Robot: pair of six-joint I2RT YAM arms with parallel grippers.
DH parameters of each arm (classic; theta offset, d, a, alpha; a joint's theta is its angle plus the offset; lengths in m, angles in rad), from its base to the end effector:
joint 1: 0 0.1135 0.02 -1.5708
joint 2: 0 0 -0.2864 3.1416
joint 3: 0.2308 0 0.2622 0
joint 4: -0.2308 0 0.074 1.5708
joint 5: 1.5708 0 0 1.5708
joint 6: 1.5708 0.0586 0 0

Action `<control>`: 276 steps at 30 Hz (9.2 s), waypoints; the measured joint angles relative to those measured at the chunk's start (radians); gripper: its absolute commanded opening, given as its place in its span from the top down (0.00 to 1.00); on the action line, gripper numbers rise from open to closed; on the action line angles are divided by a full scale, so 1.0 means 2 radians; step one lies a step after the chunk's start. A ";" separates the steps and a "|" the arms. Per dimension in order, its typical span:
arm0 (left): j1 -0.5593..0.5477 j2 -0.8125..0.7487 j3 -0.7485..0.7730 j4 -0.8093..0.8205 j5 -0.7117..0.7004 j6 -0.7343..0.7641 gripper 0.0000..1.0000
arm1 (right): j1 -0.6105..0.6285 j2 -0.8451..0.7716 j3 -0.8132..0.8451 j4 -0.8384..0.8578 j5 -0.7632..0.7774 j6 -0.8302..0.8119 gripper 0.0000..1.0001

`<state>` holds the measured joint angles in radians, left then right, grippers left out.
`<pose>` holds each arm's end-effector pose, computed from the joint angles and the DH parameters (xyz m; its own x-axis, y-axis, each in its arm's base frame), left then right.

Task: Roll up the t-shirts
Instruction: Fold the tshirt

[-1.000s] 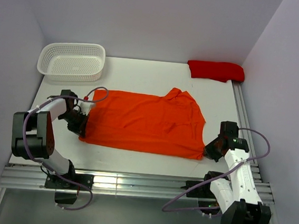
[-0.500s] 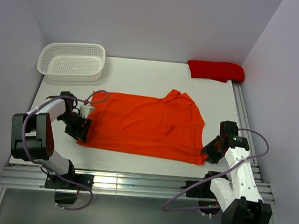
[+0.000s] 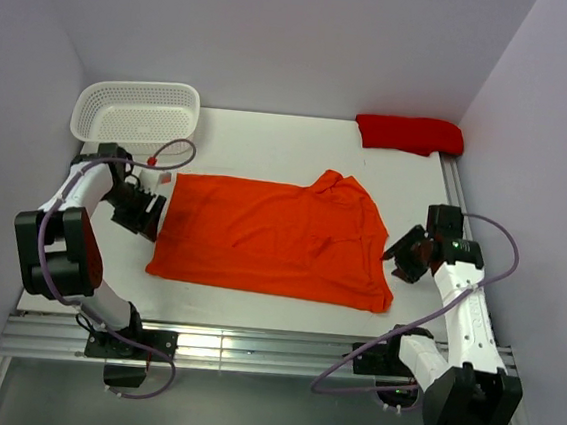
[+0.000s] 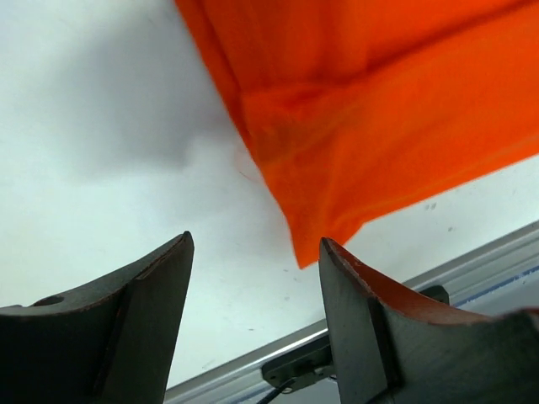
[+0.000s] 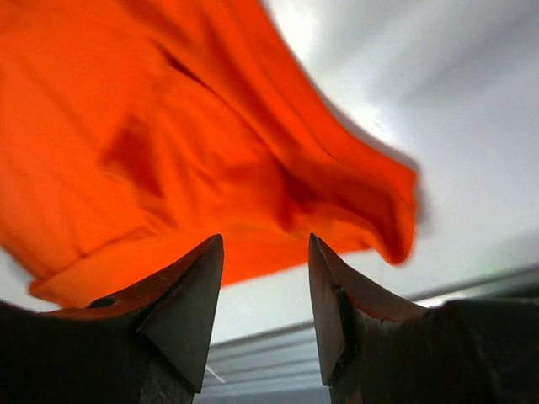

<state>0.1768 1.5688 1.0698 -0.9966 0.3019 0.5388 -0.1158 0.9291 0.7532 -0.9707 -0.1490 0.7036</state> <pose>0.2807 0.0324 0.2008 -0.9174 0.3338 -0.2166 0.3784 0.9001 -0.2159 0.1646 -0.0104 0.2371 -0.6556 0.7204 -0.2263 0.6265 0.6863 0.3694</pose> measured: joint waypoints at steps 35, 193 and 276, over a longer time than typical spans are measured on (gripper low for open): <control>-0.097 0.268 0.252 0.238 -0.024 -0.069 0.48 | 0.043 0.458 0.359 0.226 0.035 -0.088 0.52; -0.097 0.040 0.014 0.158 -0.028 0.006 0.94 | 0.100 0.169 -0.016 0.279 0.072 -0.101 1.00; -0.092 0.036 0.093 0.103 -0.002 -0.005 0.50 | 0.297 0.430 0.216 0.229 0.174 -0.046 0.61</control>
<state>-0.0071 1.6402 1.2552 -0.7914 0.2981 0.5293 0.4786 1.7893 1.1862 -0.5129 0.1986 0.6117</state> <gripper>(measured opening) 0.504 0.391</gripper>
